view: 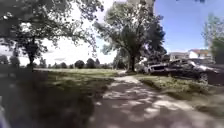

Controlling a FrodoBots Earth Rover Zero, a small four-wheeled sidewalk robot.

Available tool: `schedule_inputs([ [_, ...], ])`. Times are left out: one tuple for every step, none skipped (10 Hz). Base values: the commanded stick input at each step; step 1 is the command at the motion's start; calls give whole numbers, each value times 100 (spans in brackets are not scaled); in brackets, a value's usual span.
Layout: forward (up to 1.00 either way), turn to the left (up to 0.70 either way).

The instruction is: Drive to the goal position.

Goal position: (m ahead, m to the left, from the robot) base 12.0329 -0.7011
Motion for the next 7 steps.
schedule_inputs([
  [70, 0],
  [70, 0],
  [70, -7],
  [70, -22],
  [70, -1],
  [70, 0],
  [70, 0],
])
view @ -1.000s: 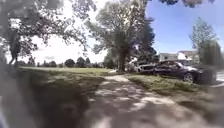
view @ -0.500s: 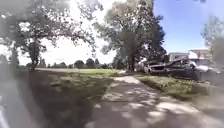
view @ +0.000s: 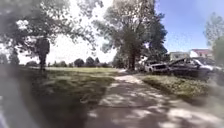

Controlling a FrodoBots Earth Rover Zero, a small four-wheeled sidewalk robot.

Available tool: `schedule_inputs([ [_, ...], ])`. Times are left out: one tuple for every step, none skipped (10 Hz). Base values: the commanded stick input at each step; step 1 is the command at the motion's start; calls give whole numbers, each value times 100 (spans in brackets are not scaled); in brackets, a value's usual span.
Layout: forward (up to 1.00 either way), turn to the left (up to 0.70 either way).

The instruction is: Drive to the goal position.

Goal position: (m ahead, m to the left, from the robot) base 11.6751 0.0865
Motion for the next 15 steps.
schedule_inputs([
  [70, 0],
  [70, 0],
  [70, 0],
  [70, 0],
  [70, 0],
  [70, 0],
  [70, 0],
  [70, 0],
  [70, 0],
  [70, 0],
  [70, 0],
  [70, 0],
  [70, 0],
  [70, 0],
  [70, 0],
])
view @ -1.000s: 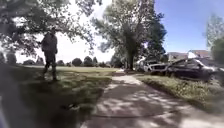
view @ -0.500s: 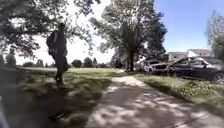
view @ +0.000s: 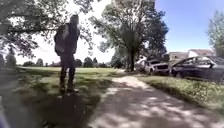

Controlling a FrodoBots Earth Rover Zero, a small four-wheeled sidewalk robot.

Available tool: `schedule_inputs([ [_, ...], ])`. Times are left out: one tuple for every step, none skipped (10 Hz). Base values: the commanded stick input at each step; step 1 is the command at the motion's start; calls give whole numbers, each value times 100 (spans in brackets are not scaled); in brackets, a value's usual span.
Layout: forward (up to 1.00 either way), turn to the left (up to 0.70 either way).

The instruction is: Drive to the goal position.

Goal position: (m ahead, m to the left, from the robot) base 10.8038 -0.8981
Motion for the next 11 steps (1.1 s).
schedule_inputs([
  [70, 0],
  [70, 0],
  [70, 0],
  [70, 0],
  [70, 0],
  [70, 0],
  [70, 0],
  [70, 0],
  [70, 0],
  [70, 0],
  [70, 0],
])
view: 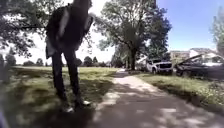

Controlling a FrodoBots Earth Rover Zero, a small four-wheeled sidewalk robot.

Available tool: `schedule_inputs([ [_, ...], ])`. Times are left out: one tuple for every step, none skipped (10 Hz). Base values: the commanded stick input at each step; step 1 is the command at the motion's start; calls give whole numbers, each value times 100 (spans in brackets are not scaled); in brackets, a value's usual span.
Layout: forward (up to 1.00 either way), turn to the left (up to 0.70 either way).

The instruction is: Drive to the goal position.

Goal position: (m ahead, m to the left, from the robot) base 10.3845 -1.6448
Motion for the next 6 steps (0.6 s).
schedule_inputs([
  [70, 0],
  [70, 0],
  [70, 0],
  [70, 0],
  [70, 0],
  [70, 0],
])
